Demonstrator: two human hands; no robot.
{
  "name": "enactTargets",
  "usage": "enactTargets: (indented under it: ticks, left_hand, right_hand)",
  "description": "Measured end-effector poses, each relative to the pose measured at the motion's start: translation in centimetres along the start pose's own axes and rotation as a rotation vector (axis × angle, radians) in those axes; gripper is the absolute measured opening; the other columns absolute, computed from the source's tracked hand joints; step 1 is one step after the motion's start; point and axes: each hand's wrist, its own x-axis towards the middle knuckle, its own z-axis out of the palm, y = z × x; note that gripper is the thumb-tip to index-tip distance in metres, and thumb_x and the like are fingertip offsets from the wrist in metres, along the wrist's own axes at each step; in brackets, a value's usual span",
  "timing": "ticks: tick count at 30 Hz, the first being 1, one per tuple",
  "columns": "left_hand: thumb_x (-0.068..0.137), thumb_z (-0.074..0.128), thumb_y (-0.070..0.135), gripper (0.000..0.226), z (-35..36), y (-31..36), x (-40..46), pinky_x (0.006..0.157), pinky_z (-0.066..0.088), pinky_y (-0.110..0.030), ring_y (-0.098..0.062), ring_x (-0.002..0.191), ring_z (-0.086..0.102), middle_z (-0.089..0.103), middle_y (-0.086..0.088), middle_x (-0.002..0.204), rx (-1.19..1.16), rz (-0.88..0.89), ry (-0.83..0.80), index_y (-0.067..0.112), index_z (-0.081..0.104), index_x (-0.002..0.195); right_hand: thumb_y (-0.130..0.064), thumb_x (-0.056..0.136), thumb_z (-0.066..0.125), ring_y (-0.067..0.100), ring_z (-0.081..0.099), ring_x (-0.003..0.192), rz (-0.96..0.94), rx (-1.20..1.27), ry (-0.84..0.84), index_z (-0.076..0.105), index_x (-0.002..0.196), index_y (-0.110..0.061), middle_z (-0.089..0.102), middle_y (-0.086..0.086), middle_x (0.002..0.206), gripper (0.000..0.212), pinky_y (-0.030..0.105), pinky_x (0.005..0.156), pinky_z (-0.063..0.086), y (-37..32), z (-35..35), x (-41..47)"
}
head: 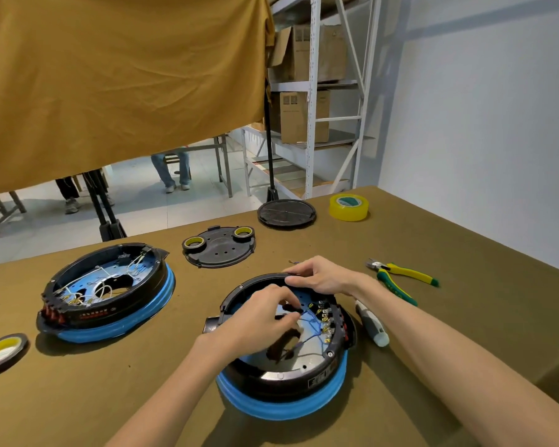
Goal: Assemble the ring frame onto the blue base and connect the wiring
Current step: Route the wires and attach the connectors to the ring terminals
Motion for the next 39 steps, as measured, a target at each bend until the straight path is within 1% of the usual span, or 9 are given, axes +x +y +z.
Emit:
enactTargets:
  ticks: [3, 7, 15, 19, 23, 28, 32, 36, 39]
  left_hand:
    - [0.104, 0.057, 0.037, 0.035, 0.5, 0.1, 1.3, 0.089, 0.043, -0.014, -0.002, 0.111, 0.059, 0.063, 0.011, 0.128, -0.056, -0.042, -0.031, 0.023, 0.06, 0.136]
    - [0.102, 0.062, 0.035, 0.027, 1.1, 0.4, 2.9, 0.084, 0.053, -0.024, -0.004, 0.091, 0.064, 0.072, 0.007, 0.108, -0.04, -0.053, -0.082, 0.019, 0.072, 0.121]
    - [0.1, 0.066, 0.022, 0.007, 0.7, 0.4, 2.2, 0.075, 0.059, -0.026, -0.008, 0.075, 0.071, 0.077, 0.003, 0.082, -0.434, -0.069, 0.008, 0.02, 0.071, 0.094]
    - [0.098, 0.068, 0.015, 0.007, -0.8, 1.2, 1.4, 0.059, 0.053, -0.021, -0.007, 0.067, 0.065, 0.075, -0.001, 0.08, -0.618, -0.064, 0.105, 0.011, 0.074, 0.096]
    - [0.096, 0.072, 0.014, 0.009, -1.0, 1.1, 0.7, 0.068, 0.062, -0.031, -0.018, 0.074, 0.069, 0.075, -0.014, 0.083, -0.732, -0.088, 0.127, 0.007, 0.075, 0.098]
    - [0.093, 0.075, 0.019, 0.007, 0.1, 0.0, 0.7, 0.083, 0.062, -0.04, -0.019, 0.084, 0.073, 0.078, 0.001, 0.087, -0.464, -0.07, 0.125, 0.018, 0.081, 0.097]
    - [0.088, 0.08, 0.017, 0.015, 0.1, 0.0, 0.7, 0.078, 0.057, -0.034, -0.012, 0.084, 0.068, 0.074, 0.009, 0.093, -0.319, 0.092, 0.222, 0.019, 0.083, 0.103]
    - [0.087, 0.079, 0.013, 0.017, -0.8, -0.2, 0.8, 0.069, 0.049, -0.016, -0.009, 0.081, 0.066, 0.072, 0.011, 0.096, -0.297, 0.204, 0.318, 0.017, 0.083, 0.102]
    - [0.087, 0.079, 0.01, 0.016, -0.6, -0.2, 0.5, 0.07, 0.056, -0.028, -0.014, 0.081, 0.068, 0.073, 0.006, 0.097, -0.295, 0.245, 0.358, 0.014, 0.083, 0.101]
  right_hand:
    - [-0.053, 0.102, 0.052, 0.019, 0.066, 0.09, 0.08, -0.219, 0.222, 0.078, 0.107, -0.023, 0.074, -0.001, 0.099, 0.04, 0.03, 0.071, 0.048, -0.2, 1.2, -0.7]
    - [-0.049, 0.105, 0.035, 0.033, 0.062, 0.083, 0.239, -0.367, 0.494, 0.059, 0.076, -0.02, 0.065, 0.007, 0.083, 0.048, 0.038, 0.072, 0.046, 0.4, 3.1, -2.7]
    - [-0.042, 0.109, 0.04, 0.012, 0.033, 0.049, 0.099, -0.062, 0.443, 0.034, 0.06, -0.021, 0.033, -0.008, 0.049, 0.054, 0.036, 0.058, 0.026, 2.6, 3.0, -3.1]
    - [-0.044, 0.108, 0.044, 0.009, 0.027, 0.044, 0.031, 0.034, 0.293, 0.044, 0.063, -0.013, 0.028, -0.012, 0.043, 0.055, 0.033, 0.055, 0.024, 2.4, 2.2, -2.1]
    - [-0.045, 0.108, 0.046, 0.012, 0.027, 0.048, 0.002, 0.076, 0.209, 0.055, 0.07, 0.004, 0.027, -0.005, 0.05, 0.062, 0.032, 0.058, 0.029, 2.0, 1.8, -1.2]
    - [-0.045, 0.107, 0.047, 0.011, 0.028, 0.045, -0.01, 0.048, 0.237, 0.047, 0.063, -0.009, 0.027, -0.01, 0.047, 0.057, 0.026, 0.059, 0.033, 2.0, 2.2, -0.9]
    - [-0.045, 0.108, 0.046, 0.015, 0.029, 0.051, -0.019, 0.069, 0.237, 0.056, 0.071, 0.008, 0.032, 0.005, 0.057, 0.064, 0.025, 0.057, 0.03, 2.0, 2.2, -1.1]
    - [-0.038, 0.109, 0.046, 0.004, 0.027, 0.038, -0.022, 0.115, 0.225, 0.059, 0.079, 0.017, 0.025, -0.007, 0.045, 0.064, 0.008, 0.047, 0.032, 2.0, 2.2, -1.2]
    - [-0.036, 0.109, 0.046, -0.001, 0.038, 0.036, -0.028, 0.126, 0.21, 0.059, 0.082, 0.02, 0.024, -0.005, 0.046, 0.063, 0.009, 0.051, 0.035, 1.8, 2.1, -1.2]
